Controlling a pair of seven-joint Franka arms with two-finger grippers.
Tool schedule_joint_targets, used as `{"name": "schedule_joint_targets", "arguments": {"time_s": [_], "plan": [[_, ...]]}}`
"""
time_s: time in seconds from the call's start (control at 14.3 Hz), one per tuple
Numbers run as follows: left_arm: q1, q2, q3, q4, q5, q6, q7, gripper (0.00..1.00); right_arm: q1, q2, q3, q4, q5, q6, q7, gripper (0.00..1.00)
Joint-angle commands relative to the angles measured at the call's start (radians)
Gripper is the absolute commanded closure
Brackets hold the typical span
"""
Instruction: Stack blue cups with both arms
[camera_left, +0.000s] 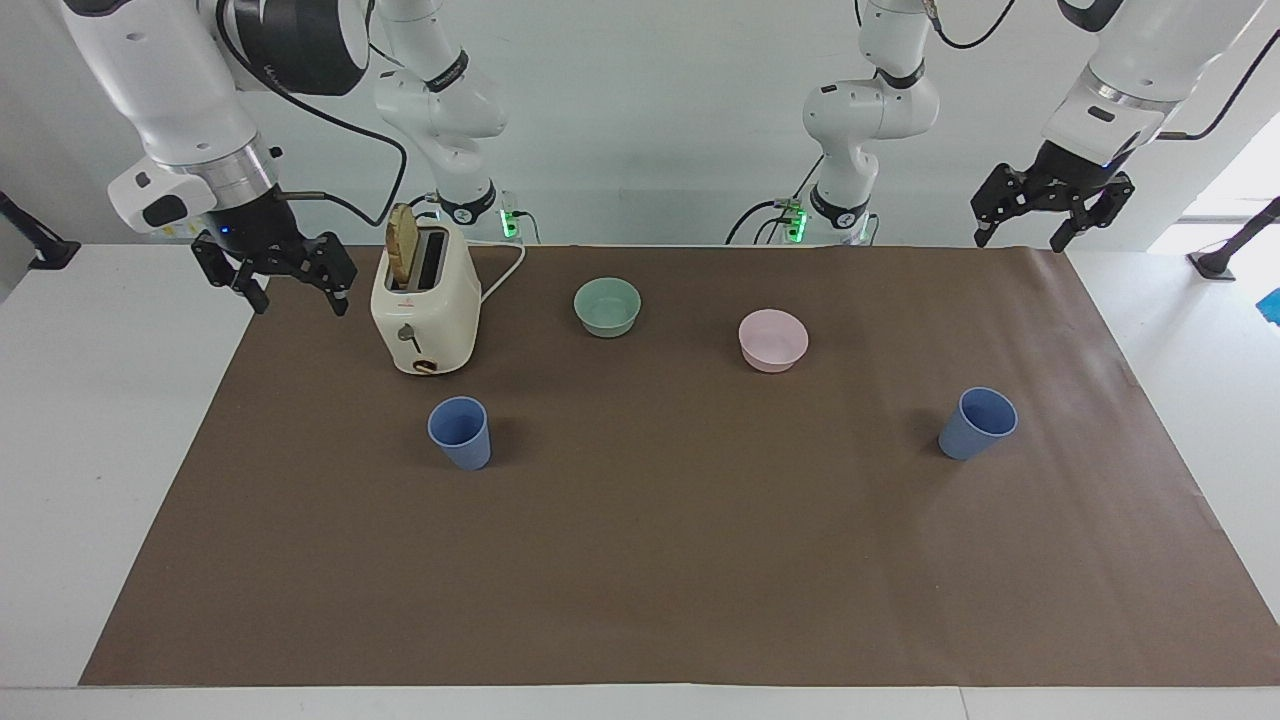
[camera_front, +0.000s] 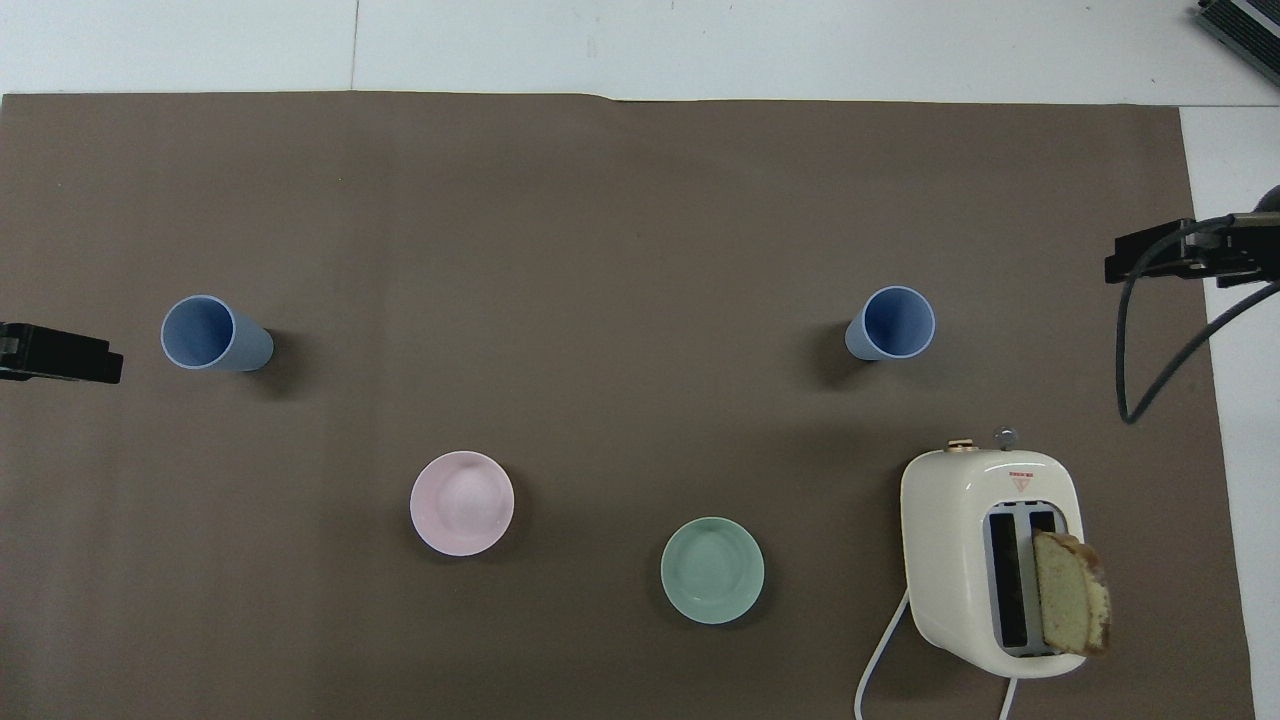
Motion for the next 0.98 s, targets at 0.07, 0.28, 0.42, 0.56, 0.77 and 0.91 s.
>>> {"name": "schedule_joint_targets", "arguments": {"time_s": [0.07, 0.28, 0.42, 0.56, 0.77, 0.91], "plan": [[-0.007, -0.015, 0.008, -0.026, -0.009, 0.024, -0.009, 0.0, -0.003, -0.02, 0.003, -0.02, 0.008, 0.005, 0.02, 0.0], [-0.015, -0.017, 0.008, -0.026, -0.009, 0.014, -0.002, 0.0, -0.004, -0.02, 0.002, -0.02, 0.008, 0.005, 0.02, 0.0], [-0.015, -0.017, 0.008, -0.027, -0.009, 0.014, -0.001, 0.0, -0.003, -0.02, 0.003, -0.02, 0.008, 0.005, 0.02, 0.0], [-0.015, -0.017, 0.007, -0.027, -0.009, 0.013, -0.001, 0.0, -0.003, -0.018, 0.003, -0.02, 0.008, 0.005, 0.02, 0.0], [-0.015, -0.017, 0.008, -0.027, -0.009, 0.01, 0.0, 0.0, -0.003, -0.02, 0.003, -0.02, 0.008, 0.005, 0.02, 0.0], [-0.015, -0.017, 0.008, -0.027, -0.009, 0.01, 0.0, 0.0, -0.003, -0.02, 0.003, -0.02, 0.008, 0.005, 0.02, 0.0]]}}
